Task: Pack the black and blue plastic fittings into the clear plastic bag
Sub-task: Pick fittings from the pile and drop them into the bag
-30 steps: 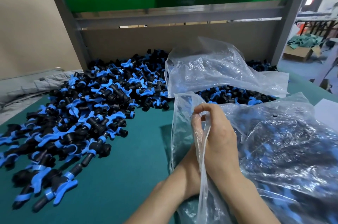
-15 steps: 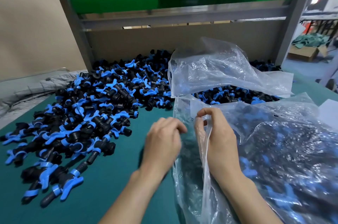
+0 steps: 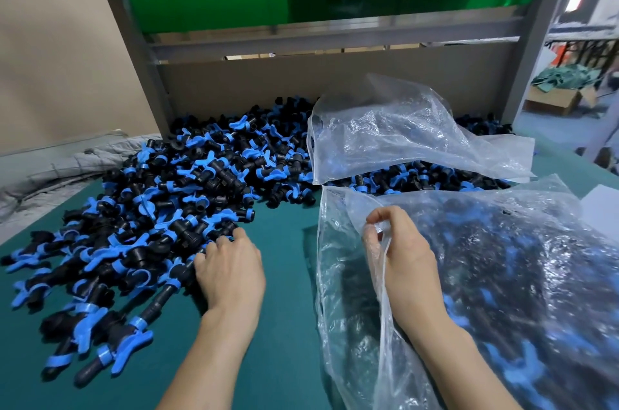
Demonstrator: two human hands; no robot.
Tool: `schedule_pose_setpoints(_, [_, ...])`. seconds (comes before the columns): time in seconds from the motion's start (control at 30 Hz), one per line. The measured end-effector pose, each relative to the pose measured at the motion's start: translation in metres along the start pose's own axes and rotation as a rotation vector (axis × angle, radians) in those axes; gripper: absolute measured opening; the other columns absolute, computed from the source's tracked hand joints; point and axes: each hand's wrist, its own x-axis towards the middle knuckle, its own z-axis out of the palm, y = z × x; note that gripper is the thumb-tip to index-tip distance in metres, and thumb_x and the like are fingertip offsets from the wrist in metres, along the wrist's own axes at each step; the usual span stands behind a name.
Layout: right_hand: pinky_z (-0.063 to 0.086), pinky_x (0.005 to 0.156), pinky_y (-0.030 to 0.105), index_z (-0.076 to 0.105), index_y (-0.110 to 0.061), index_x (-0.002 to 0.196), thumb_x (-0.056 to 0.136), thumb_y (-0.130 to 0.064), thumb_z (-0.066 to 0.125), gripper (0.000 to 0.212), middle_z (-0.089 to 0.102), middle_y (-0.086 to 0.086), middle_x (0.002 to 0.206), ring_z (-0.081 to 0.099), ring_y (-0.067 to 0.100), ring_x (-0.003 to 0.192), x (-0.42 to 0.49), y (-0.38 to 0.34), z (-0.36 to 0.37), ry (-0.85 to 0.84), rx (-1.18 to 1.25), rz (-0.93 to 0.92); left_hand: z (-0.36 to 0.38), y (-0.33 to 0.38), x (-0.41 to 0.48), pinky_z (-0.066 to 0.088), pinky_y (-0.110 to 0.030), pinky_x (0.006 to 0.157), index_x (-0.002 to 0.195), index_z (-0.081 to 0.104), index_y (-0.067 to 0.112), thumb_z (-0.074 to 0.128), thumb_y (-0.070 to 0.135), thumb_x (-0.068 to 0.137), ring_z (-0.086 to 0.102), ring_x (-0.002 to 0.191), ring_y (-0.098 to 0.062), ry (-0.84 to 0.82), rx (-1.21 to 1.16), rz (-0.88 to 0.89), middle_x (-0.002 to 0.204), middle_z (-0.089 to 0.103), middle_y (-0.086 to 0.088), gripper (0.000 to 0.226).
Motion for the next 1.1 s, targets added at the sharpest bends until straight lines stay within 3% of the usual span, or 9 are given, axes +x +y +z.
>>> schedule_pose_setpoints(0.1, [0.048,0.062,0.045,0.047,-0.038,0.094,0.098,-0.036,0.048,0.005,0.059,-0.012,0.078,0.053,0.020,0.066,-0.001,0.000,0.000,-0.014,0.001,0.006,-0.007,0.000,0.000,0.041,-0.035,0.087,0.118,0.054,0.018,0.039,0.027,0.103,0.059,0.104,-0.023,0.079,-0.102,0.029,0.110,0.066,-0.002,0.023])
schedule_pose_setpoints(0.17, [0.048,0.061,0.044,0.047,-0.038,0.094,0.098,-0.036,0.048,0.005,0.058,-0.011,0.075,0.051,0.020,0.063,0.000,0.000,0.000,-0.022,-0.002,0.011,-0.014,0.004,0.000,0.044,-0.039,0.082,0.113,0.056,0.015,0.042,0.025,0.103,0.062,0.095,-0.027,0.213,-0.297,0.077,0.102,0.068,-0.004,0.020])
schedule_pose_setpoints(0.3, [0.048,0.059,0.043,0.047,-0.039,0.094,0.098,-0.038,0.048,0.005,0.059,-0.009,0.071,0.052,0.019,0.062,-0.001,0.001,0.000,-0.024,0.009,0.021,-0.024,0.010,-0.002,0.045,-0.041,0.054,0.107,0.048,0.024,0.036,0.036,0.102,0.059,0.063,-0.026,0.359,-0.703,0.113,0.070,0.062,0.001,0.018])
schedule_pose_setpoints(0.4, [0.048,0.059,0.042,0.047,-0.039,0.093,0.098,-0.038,0.048,0.005,0.059,-0.010,0.072,0.053,0.015,0.063,0.000,0.002,0.001,-0.023,0.008,0.025,-0.021,0.019,-0.002,0.037,-0.036,0.052,0.101,0.052,0.031,0.039,0.039,0.102,0.047,0.056,-0.014,0.257,-1.089,0.069,0.061,0.052,0.012,0.015])
schedule_pose_setpoints(0.5, [0.048,0.062,0.042,0.047,-0.039,0.092,0.097,-0.038,0.048,0.005,0.059,-0.014,0.079,0.055,0.015,0.067,0.000,0.002,0.002,-0.021,-0.005,0.023,-0.016,0.028,-0.002,0.033,-0.028,0.050,0.095,0.060,0.021,0.046,0.027,0.102,0.038,0.052,-0.010,0.032,-1.460,-0.067,0.060,0.048,0.012,0.017])
schedule_pose_setpoints(0.6, [0.048,0.060,0.039,0.047,-0.039,0.092,0.098,-0.038,0.049,0.006,0.058,-0.017,0.081,0.054,0.011,0.066,-0.001,0.002,0.002,-0.022,-0.018,0.013,-0.014,0.033,-0.003,0.029,-0.020,0.043,0.093,0.059,0.013,0.048,0.023,0.102,0.035,0.049,-0.007,-0.153,-1.678,-0.176,0.058,0.046,0.010,0.018])
schedule_pose_setpoints(0.77, [0.047,0.059,0.037,0.047,-0.039,0.092,0.097,-0.038,0.049,0.007,0.058,-0.018,0.084,0.054,0.010,0.067,-0.001,0.003,0.002,-0.022,-0.024,0.013,-0.018,0.033,-0.002,0.031,-0.017,0.041,0.098,0.058,0.019,0.042,0.018,0.105,0.041,0.048,-0.004,-0.059,-1.783,-0.264,0.068,0.048,0.005,0.018])
schedule_pose_setpoints(0.9, [0.046,0.059,0.037,0.046,-0.040,0.092,0.097,-0.038,0.050,0.006,0.059,-0.018,0.082,0.054,0.009,0.066,-0.001,0.004,0.003,-0.023,-0.035,0.012,-0.019,0.031,-0.002,0.039,-0.019,0.046,0.104,0.055,0.023,0.037,0.015,0.106,0.048,0.056,-0.003,0.039,-1.702,-0.157,0.084,0.055,-0.001,0.019])
schedule_pose_setpoints(1.1, [0.047,0.059,0.039,0.046,-0.041,0.093,0.097,-0.038,0.050,0.006,0.059,-0.016,0.076,0.055,0.014,0.066,0.000,0.005,0.004,-0.037,-0.047,0.009,-0.011,0.041,-0.012,0.043,-0.027,0.062,0.098,0.057,0.039,0.039,0.019,0.105,0.051,0.064,-0.004,0.002,-1.599,-0.030,0.090,0.057,-0.002,0.028])
